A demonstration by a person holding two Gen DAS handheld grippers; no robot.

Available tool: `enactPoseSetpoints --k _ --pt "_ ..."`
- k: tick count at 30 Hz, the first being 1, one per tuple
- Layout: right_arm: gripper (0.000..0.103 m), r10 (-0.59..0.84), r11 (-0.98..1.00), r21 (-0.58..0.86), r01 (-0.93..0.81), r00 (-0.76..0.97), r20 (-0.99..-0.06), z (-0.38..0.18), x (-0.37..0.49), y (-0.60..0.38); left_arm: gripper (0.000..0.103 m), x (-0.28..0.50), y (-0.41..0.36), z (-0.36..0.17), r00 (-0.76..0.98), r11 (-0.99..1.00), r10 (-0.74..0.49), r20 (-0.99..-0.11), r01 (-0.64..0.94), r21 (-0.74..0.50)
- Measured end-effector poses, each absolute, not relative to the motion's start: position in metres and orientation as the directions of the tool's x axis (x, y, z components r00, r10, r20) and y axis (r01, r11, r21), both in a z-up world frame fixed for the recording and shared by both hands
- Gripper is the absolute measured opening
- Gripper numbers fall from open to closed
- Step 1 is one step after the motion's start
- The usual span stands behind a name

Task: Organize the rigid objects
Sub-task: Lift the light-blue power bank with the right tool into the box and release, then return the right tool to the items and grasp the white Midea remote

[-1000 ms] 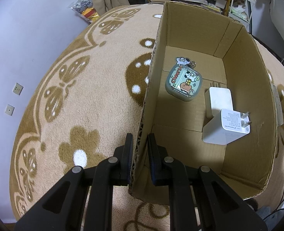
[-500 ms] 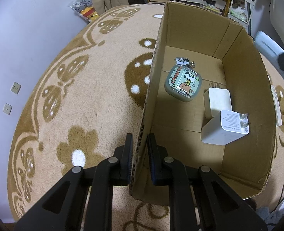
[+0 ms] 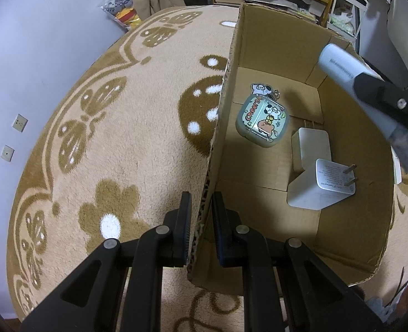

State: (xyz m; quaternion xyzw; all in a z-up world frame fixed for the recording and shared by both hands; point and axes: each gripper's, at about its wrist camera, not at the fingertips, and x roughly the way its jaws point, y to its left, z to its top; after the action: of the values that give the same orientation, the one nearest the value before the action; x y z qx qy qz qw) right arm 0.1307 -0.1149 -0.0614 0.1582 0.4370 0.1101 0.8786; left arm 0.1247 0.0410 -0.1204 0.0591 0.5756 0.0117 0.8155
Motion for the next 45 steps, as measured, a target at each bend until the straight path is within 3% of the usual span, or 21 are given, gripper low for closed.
enactPoseSetpoints --k 13,24,26,28,30,35,40,45 --pt "0.029 0.311 0.941 0.333 -0.065 0.557 -0.770 -0.076 0.129 -0.105 0.013 0.125 0.041 -0.120 0.337 0.994 0.079 -0.938 0.046 0.101" --pt "0.030 0.282 0.952 0.293 -0.088 0.623 -0.730 -0.042 0.126 -0.117 0.013 0.124 0.041 -0.118 0.340 0.994 0.078 -0.937 0.046 0.099" --pt "0.036 0.272 0.955 0.284 -0.084 0.628 -0.729 -0.039 0.125 -0.123 0.013 0.124 0.041 -0.118 0.340 0.994 0.078 -0.937 0.047 0.100" --pt "0.052 0.260 0.958 0.276 -0.077 0.638 -0.724 -0.037 0.123 -0.129 0.013 0.124 0.041 -0.117 0.339 0.994 0.078 -0.938 0.046 0.099" --pt "0.059 0.231 0.965 0.255 -0.061 0.654 -0.720 -0.036 0.120 -0.138 0.013 0.124 0.041 -0.118 0.340 0.994 0.077 -0.937 0.045 0.099" --pt "0.063 0.193 0.971 0.237 -0.021 0.648 -0.736 -0.042 0.118 -0.162 0.013 0.123 0.042 -0.118 0.344 0.994 0.079 -0.936 0.044 0.100" --pt "0.085 0.147 0.973 0.226 0.042 0.643 -0.751 -0.051 0.114 -0.189 0.013 0.123 0.042 -0.119 0.345 0.993 0.087 -0.935 0.046 0.110" --pt "0.086 0.120 0.971 0.223 0.088 0.628 -0.769 -0.063 0.112 -0.215 0.013 0.124 0.042 -0.119 0.342 0.993 0.090 -0.935 0.044 0.112"
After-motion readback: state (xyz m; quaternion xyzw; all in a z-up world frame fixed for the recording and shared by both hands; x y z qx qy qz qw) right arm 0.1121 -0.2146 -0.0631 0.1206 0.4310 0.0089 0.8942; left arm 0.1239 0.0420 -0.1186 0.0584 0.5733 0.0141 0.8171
